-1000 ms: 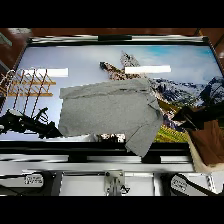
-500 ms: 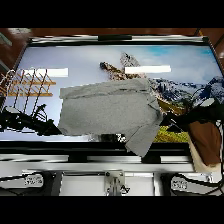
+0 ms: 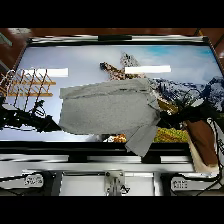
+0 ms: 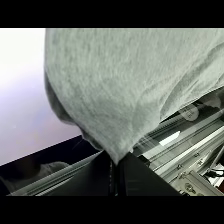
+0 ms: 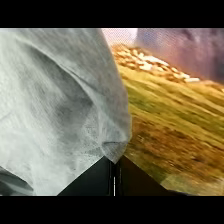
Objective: Fold the shirts.
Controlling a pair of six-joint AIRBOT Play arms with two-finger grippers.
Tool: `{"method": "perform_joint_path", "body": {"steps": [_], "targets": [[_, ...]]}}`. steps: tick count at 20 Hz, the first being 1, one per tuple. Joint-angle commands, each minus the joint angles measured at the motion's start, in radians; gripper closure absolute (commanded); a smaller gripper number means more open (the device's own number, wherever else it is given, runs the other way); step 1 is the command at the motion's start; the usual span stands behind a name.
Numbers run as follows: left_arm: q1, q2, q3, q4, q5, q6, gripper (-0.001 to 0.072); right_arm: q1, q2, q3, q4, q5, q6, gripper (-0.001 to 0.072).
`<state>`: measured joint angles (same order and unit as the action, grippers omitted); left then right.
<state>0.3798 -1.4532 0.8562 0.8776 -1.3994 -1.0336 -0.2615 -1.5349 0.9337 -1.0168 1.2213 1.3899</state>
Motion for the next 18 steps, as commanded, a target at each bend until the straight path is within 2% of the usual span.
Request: {"method": "perform_joint_path", "body": {"steps": [1, 4, 6, 9, 13, 15, 18], "targets": [[0.0, 0.003, 0.022, -0.008, -0.008, 0.0, 0.0679, 0.028, 0.011, 0.0, 0.046, -0.031, -0.058, 0.0657], [-0.007, 0.054, 0.162, -0.047, -0.061, 0.0, 0.0682, 0.026, 0.146, 0.079, 0.092, -0.031, -0.148, 0.0657], [-0.029, 0.142, 0.329, -0.112, -0.037, 0.0, 0.0681, 0.026, 0.273, 0.218, 0.094, -0.035, -0.198, 0.0658], [-0.067, 0.307, 0.654, -0.183, 0.118, 0.0, 0.0679, 0.026, 0.47, 0.497, 0.089, -0.122, -0.246, 0.0657], [-0.068, 0.476, 1.056, -0.197, 0.389, -0.011, 0.0679, 0.026, 0.661, 0.845, 0.063, -0.395, -0.243, 0.0657], [-0.068, 0.544, 1.159, -0.197, 0.464, -0.042, 0.0679, 0.026, 0.713, 0.962, 0.064, -0.422, -0.237, 0.0657], [-0.068, 0.643, 1.184, -0.173, 0.505, -0.046, 0.0679, 0.026, 0.779, 1.03, 0.064, -0.404, -0.207, 0.0658]]}}
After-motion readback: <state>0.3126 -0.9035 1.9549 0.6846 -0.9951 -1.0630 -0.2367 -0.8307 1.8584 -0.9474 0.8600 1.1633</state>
